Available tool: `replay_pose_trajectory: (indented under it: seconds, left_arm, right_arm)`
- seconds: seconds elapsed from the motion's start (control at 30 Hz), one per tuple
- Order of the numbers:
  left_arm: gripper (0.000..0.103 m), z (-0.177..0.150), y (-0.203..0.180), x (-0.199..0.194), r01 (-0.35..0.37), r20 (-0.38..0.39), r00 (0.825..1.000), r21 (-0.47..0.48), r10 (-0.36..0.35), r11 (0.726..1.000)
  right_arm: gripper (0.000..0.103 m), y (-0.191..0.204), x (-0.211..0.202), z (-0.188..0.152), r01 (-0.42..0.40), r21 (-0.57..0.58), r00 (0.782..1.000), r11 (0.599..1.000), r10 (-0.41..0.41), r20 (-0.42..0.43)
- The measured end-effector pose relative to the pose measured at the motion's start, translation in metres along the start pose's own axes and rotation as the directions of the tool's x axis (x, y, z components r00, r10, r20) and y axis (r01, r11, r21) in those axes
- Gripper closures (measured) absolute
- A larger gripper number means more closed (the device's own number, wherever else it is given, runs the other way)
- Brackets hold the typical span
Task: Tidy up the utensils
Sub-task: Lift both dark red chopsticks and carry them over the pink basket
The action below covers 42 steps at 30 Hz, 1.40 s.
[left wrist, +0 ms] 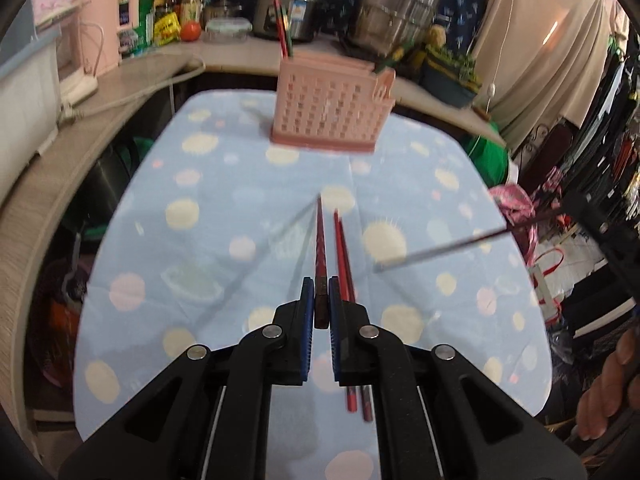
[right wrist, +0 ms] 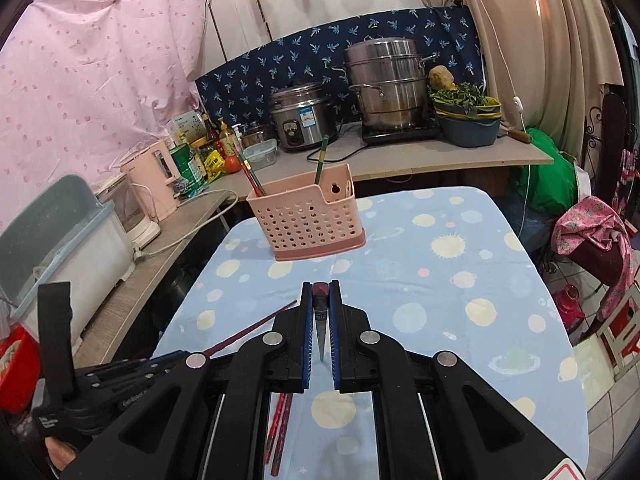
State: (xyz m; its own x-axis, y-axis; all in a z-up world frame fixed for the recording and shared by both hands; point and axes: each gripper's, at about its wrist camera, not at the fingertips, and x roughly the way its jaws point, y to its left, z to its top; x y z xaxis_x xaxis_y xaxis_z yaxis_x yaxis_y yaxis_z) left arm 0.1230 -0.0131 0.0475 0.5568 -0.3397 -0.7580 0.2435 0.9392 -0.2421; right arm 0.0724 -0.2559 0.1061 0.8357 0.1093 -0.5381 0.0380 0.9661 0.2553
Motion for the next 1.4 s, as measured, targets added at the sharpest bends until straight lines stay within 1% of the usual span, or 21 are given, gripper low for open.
replay_pose_trajectory:
  seconds: [0.13, 0.23, 0.37, 0.57, 0.7, 0.8, 1.0, 1.13, 1.2, 1.3, 1.4]
  left_arm:
    - [0.096, 0.041, -0.002, -0.017, 0.004, 0.083, 0.997, -0.003, -0.003, 1.0]
    - [0.096, 0.065, -0.004, -0.023, -0.014, 0.132, 0.991, 0.005, 0.013, 1.0]
    - [0.096, 0.093, -0.007, -0.028, -0.03, 0.176, 0.984, 0.012, 0.028, 0.999]
    - [0.096, 0.137, -0.013, -0.037, -0.034, 0.244, 0.969, 0.021, 0.027, 0.999]
    - [0.096, 0.171, -0.018, -0.046, -0.045, 0.308, 0.951, 0.029, 0.034, 0.999]
    - [0.096, 0.199, -0.021, -0.051, -0.048, 0.353, 0.935, 0.024, 0.036, 0.999]
    - [0.096, 0.251, -0.023, -0.053, -0.061, 0.455, 0.889, 0.013, 0.049, 0.998]
    - [0.096, 0.277, -0.022, -0.045, -0.079, 0.498, 0.864, -0.001, 0.069, 0.997]
    - [0.096, 0.286, -0.021, -0.039, -0.083, 0.508, 0.858, -0.005, 0.075, 0.996]
    - [0.096, 0.299, -0.019, -0.024, -0.092, 0.513, 0.854, -0.008, 0.083, 0.996]
    - [0.096, 0.302, -0.016, -0.004, -0.102, 0.499, 0.861, -0.012, 0.094, 0.995]
  right_arm:
    - [0.096, 0.001, 0.007, 0.019, -0.02, 0.004, 1.0, 1.0, 0.02, 0.02]
    - [0.096, 0.003, 0.014, 0.033, -0.024, 0.002, 0.999, 1.0, 0.024, 0.032]
    - [0.096, 0.005, 0.02, 0.051, -0.05, 0.016, 0.998, 0.999, 0.05, 0.049]
    - [0.096, 0.013, 0.032, 0.095, -0.074, 0.023, 0.991, 0.997, 0.071, 0.117]
    - [0.096, 0.02, 0.048, 0.127, -0.047, 0.017, 0.986, 0.999, 0.044, 0.16]
    - [0.096, 0.021, 0.064, 0.151, -0.08, 0.041, 0.983, 0.996, 0.072, 0.169]
    - [0.096, 0.027, 0.095, 0.195, -0.07, 0.045, 0.972, 0.996, 0.058, 0.226]
    - [0.096, 0.024, 0.118, 0.219, -0.071, 0.066, 0.966, 0.995, 0.052, 0.254]
    - [0.096, 0.02, 0.129, 0.228, -0.069, 0.08, 0.965, 0.994, 0.046, 0.257]
    - [0.096, 0.016, 0.147, 0.23, -0.058, 0.091, 0.971, 0.994, 0.035, 0.236]
    - [0.096, 0.011, 0.167, 0.22, -0.051, 0.096, 0.981, 0.994, 0.031, 0.194]
